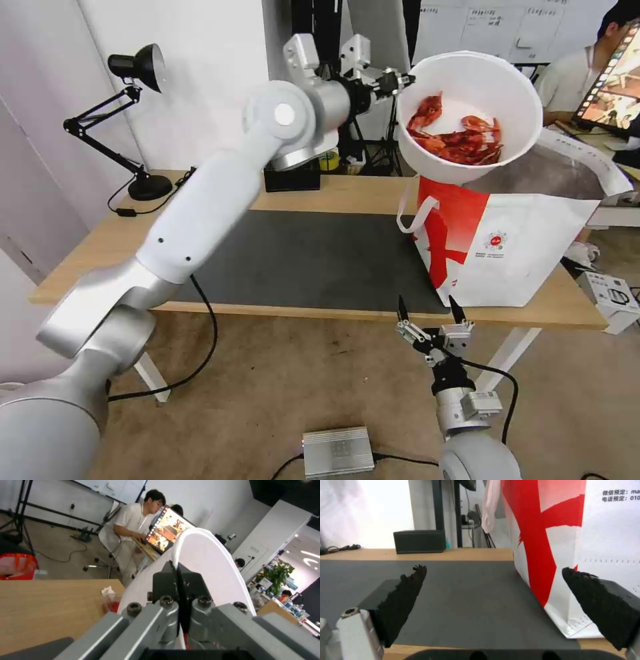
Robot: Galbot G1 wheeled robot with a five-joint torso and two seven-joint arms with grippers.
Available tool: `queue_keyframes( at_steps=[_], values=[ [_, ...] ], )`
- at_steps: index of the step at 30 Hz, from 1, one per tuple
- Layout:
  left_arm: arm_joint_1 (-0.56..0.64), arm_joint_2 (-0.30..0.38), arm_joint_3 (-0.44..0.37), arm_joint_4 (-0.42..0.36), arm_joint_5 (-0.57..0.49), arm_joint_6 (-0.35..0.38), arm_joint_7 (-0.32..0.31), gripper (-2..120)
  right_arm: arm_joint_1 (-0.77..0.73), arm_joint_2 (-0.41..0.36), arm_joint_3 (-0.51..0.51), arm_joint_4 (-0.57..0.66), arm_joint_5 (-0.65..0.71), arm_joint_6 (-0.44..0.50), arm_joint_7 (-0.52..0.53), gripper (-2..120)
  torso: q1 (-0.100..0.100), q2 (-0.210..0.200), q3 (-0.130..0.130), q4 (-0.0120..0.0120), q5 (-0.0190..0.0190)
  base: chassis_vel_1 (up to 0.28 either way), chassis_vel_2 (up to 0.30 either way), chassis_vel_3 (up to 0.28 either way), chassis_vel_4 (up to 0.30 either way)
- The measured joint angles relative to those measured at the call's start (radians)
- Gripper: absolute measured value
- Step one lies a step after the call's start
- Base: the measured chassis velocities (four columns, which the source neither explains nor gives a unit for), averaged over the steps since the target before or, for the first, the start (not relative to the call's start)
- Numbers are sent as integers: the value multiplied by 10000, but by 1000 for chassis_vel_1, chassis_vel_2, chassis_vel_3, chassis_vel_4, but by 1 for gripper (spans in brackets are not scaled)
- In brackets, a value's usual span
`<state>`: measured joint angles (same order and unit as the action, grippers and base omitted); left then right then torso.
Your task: Pick up the trash from the table and place it into the takeout bag.
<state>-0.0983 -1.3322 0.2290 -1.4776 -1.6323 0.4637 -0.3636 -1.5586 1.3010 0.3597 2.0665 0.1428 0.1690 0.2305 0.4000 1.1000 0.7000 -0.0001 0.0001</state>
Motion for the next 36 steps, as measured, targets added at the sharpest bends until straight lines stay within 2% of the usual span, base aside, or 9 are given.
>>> queue_keyframes(
  at_steps=[5, 16, 36],
  values=[
    [-29, -273, 5, 265, 196, -4, 140, 0, 0, 0, 0, 0, 0, 0, 0, 100, 0, 0, 0, 0, 0, 0, 0, 0, 0],
    [-29, -1329, -11, 996, 827, -208, 263, 0, 0, 0, 0, 0, 0, 0, 0, 100, 0, 0, 0, 0, 1, 0, 0, 0, 0],
    [456, -2031, 205, 1511, 1895, -647, 257, 0, 0, 0, 0, 0, 0, 0, 0, 100, -1, 0, 0, 0, -1, 0, 0, 0, 0]
  ],
)
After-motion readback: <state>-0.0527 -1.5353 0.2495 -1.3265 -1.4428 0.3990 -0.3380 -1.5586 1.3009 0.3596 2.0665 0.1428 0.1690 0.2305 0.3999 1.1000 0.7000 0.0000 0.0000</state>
